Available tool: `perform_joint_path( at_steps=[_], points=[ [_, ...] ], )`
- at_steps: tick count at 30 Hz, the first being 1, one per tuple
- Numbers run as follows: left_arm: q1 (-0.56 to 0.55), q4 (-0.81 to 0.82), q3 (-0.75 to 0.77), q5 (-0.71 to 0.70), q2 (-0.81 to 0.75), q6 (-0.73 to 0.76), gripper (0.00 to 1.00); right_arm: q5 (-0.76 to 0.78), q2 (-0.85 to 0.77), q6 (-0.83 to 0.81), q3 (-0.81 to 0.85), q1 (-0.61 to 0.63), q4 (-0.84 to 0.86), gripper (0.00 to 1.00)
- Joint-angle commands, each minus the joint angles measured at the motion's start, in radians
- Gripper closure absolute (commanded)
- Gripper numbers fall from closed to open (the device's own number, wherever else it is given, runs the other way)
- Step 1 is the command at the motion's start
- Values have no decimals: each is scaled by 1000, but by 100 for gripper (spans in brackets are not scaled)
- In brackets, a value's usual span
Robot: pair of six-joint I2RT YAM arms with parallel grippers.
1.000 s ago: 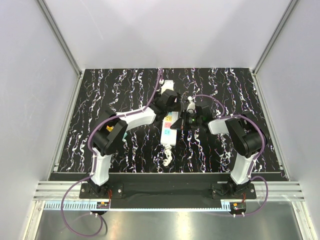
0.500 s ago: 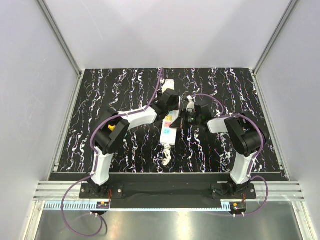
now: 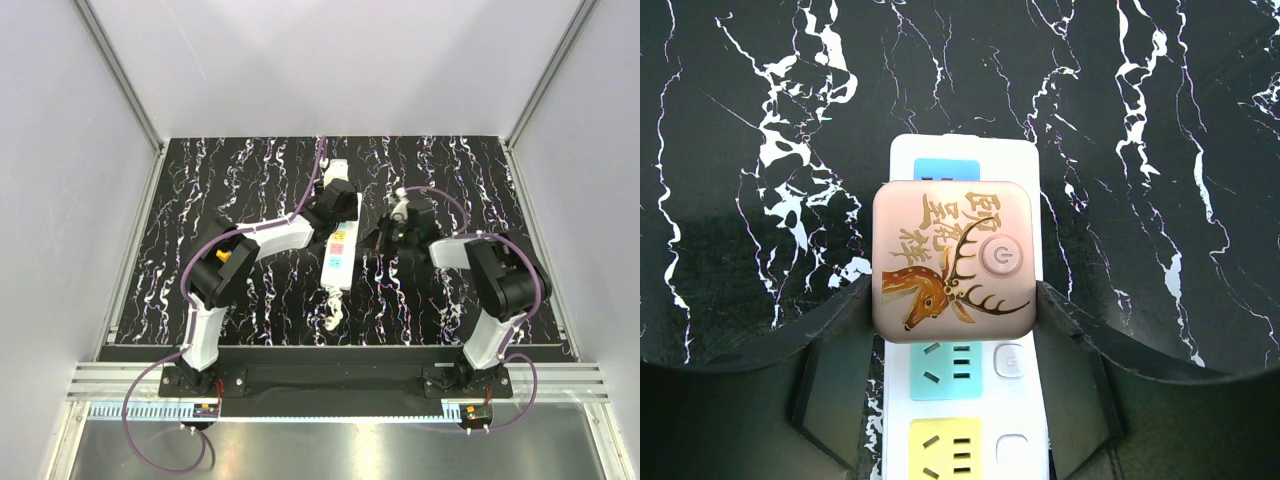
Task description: Pull the plug off the socket
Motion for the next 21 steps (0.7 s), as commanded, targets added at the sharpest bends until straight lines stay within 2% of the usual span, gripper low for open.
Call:
perform_joint_path(
  at_steps=[1, 4, 9, 11, 12, 15, 21],
  points=[
    [-5, 46, 1, 14, -29, -19, 93, 61, -90, 8, 10, -75, -64, 89],
    [-5, 47, -5, 11, -36, -22, 94, 119, -104, -13, 68, -77, -150, 86],
    [-5, 56, -37, 17, -52, -37, 96, 112, -6, 13, 214, -79, -169, 84],
    [-5, 59, -52, 28, -61, -45, 97, 121, 45, 8, 274, -80, -181, 89],
    [-5, 61, -55, 28, -64, -47, 97, 122, 62, 10, 289, -83, -187, 95],
    [-5, 75, -71, 18, -73, -41, 98, 122, 111, 25, 325, -86, -149, 100],
    [-5, 79, -66, 21, -70, -28, 100, 103, 211, 18, 429, -86, -161, 100]
  ],
)
